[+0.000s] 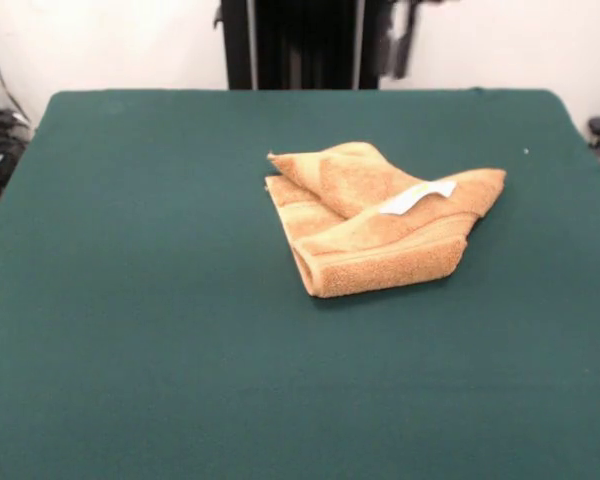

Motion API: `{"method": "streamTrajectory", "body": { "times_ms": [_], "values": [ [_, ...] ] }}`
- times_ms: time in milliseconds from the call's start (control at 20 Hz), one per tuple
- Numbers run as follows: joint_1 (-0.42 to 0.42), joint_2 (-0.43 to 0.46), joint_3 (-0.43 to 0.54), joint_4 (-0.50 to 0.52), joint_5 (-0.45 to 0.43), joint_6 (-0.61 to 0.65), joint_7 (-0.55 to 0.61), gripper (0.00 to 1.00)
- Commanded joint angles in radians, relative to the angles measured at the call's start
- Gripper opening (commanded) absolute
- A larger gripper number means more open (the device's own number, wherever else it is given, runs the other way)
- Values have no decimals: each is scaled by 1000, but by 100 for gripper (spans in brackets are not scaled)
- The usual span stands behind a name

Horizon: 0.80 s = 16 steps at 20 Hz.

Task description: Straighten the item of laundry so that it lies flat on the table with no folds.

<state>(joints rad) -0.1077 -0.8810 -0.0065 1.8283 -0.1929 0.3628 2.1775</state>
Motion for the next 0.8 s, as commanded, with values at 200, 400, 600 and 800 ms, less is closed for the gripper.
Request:
{"method": "streamTrajectory", "body": {
  "times_ms": [200, 400, 600, 800],
  "values": [
    [-73, 87, 132, 132, -133, -98, -43, 0],
    [-107, 147, 152, 104, -175, -147, -35, 0],
    [-110, 223, 152, 57, -213, -198, -15, 0],
    [-184, 250, 238, 63, -240, -243, -31, 0]
  ]
}}
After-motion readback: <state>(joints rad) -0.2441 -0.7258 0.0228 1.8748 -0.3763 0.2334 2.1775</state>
